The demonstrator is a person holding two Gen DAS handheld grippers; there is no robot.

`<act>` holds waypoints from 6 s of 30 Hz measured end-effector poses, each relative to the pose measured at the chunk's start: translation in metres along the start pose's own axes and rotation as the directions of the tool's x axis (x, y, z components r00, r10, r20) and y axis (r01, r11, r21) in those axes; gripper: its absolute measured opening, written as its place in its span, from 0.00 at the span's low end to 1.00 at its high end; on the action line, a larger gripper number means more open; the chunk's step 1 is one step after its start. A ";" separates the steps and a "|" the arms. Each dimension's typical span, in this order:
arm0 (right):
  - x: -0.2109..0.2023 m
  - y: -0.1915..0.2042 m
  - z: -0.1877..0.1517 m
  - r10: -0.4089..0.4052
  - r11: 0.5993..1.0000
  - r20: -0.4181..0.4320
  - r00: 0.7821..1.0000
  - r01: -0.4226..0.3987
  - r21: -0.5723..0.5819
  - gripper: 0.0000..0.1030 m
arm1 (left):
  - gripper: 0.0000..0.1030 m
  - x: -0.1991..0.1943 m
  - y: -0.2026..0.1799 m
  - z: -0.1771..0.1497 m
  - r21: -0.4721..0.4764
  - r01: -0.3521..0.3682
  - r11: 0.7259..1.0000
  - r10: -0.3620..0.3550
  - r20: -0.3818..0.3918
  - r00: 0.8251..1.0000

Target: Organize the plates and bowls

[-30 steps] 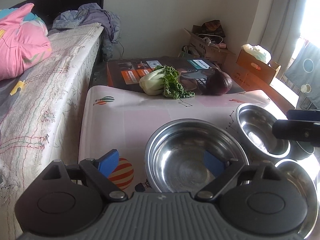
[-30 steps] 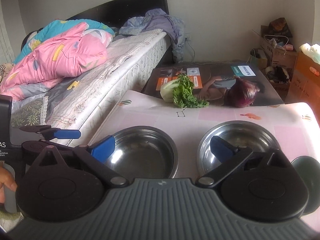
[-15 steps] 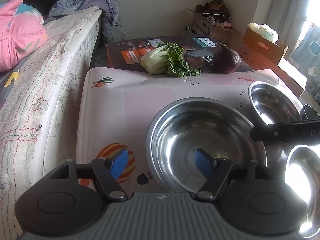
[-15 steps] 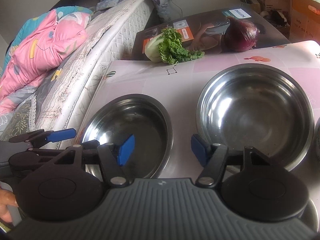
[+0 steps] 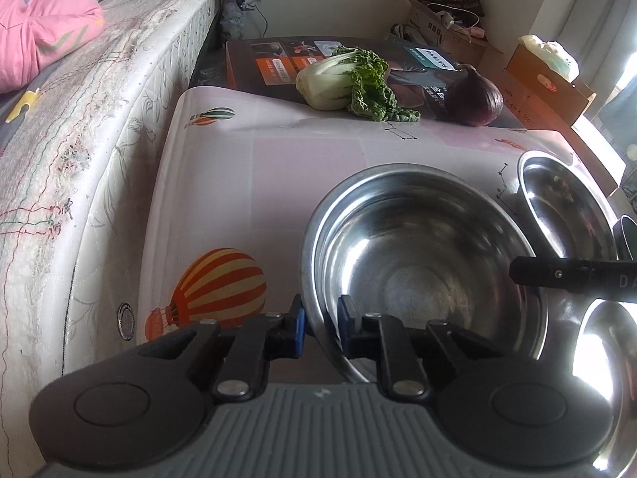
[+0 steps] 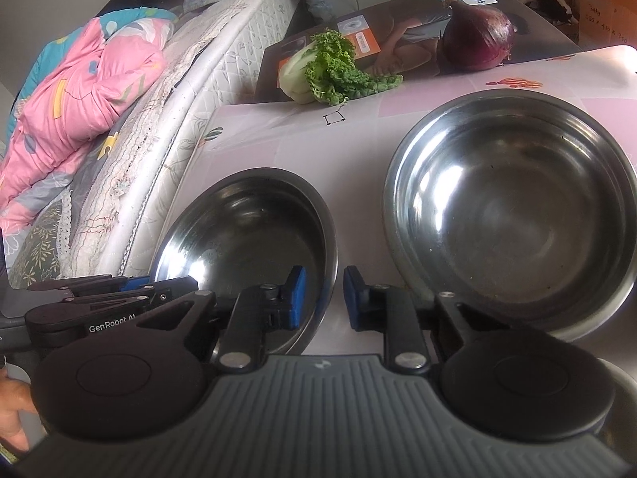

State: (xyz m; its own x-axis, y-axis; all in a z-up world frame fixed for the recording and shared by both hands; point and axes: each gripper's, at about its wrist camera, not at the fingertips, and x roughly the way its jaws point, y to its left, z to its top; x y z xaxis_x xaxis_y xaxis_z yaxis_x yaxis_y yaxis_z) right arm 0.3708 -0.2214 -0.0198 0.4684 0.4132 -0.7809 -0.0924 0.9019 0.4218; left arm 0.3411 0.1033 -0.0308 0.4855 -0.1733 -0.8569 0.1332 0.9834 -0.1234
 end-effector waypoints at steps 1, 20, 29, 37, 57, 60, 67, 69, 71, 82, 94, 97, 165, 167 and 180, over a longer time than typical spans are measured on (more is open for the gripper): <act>0.000 0.000 0.000 0.000 1.000 0.002 1.000 0.000 -0.002 0.16 | 0.16 0.000 0.001 0.000 -0.005 0.003 1.000 -0.003 0.002 1.000; -0.035 0.005 0.003 0.018 0.999 0.081 0.997 -0.015 -0.041 0.12 | 0.15 -0.043 -0.019 0.006 0.028 -0.015 0.999 0.012 0.104 0.995; -0.086 -0.025 0.007 0.013 1.000 0.157 0.987 -0.012 -0.008 0.12 | 0.16 -0.069 -0.074 0.019 0.105 0.005 0.994 -0.021 0.159 0.987; -0.122 -0.086 0.008 -0.055 0.997 0.214 0.975 0.043 0.062 0.12 | 0.16 -0.048 -0.136 0.035 0.154 0.064 0.986 -0.087 0.145 0.986; -0.094 -0.155 0.018 -0.158 0.983 0.188 0.969 0.136 0.125 0.14 | 0.18 0.024 -0.177 0.042 0.151 0.095 0.984 -0.105 0.057 0.993; -0.089 -0.156 0.022 -0.165 0.981 0.184 0.969 0.143 0.128 0.17 | 0.20 0.025 -0.178 0.042 0.151 0.099 0.984 -0.110 0.063 0.992; -0.092 -0.157 0.027 -0.168 0.981 0.196 0.966 0.144 0.134 0.26 | 0.33 0.018 -0.180 0.041 0.158 0.088 0.983 -0.103 0.087 0.991; -0.096 -0.156 0.028 -0.165 0.981 0.202 0.965 0.141 0.130 0.28 | 0.36 0.012 -0.181 0.040 0.164 0.090 0.982 -0.107 0.097 0.990; -0.102 -0.155 0.028 -0.164 0.982 0.212 0.963 0.139 0.126 0.29 | 0.41 0.004 -0.185 0.039 0.185 0.085 0.979 -0.108 0.114 0.988; -0.160 -0.166 0.010 -0.161 0.983 0.260 0.952 0.132 0.127 0.31 | 0.43 -0.035 -0.227 0.024 0.252 0.218 0.943 -0.239 0.058 0.969; -0.198 -0.224 -0.025 -0.210 0.964 0.248 0.946 0.158 0.211 0.31 | 0.43 -0.014 -0.293 0.012 0.223 0.333 0.916 -0.331 -0.046 0.943; -0.193 -0.241 -0.027 -0.205 0.960 0.239 0.949 0.147 0.238 0.31 | 0.41 -0.002 -0.301 0.013 0.191 0.338 0.922 -0.332 -0.063 0.941; -0.130 -0.296 -0.040 -0.097 0.937 0.159 0.982 0.037 0.346 0.17 | 0.26 0.056 -0.339 0.014 0.147 0.253 0.956 -0.235 -0.128 0.964; -0.132 -0.295 -0.038 -0.099 0.938 0.162 0.982 0.038 0.344 0.17 | 0.26 0.053 -0.339 0.015 0.145 0.257 0.955 -0.241 -0.124 0.963; -0.164 -0.261 -0.017 -0.116 0.951 0.205 0.972 0.049 0.305 0.17 | 0.26 0.012 -0.314 0.032 0.107 0.302 0.947 -0.298 -0.050 0.953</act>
State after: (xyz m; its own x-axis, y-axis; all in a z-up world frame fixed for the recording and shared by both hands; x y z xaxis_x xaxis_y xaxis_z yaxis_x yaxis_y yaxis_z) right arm 0.3031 -0.5224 -0.0091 0.6457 0.2711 -0.7138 0.2037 0.8398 0.5032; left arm 0.3322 -0.2096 0.0136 0.3802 -0.4555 -0.8050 0.3648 0.8736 -0.3220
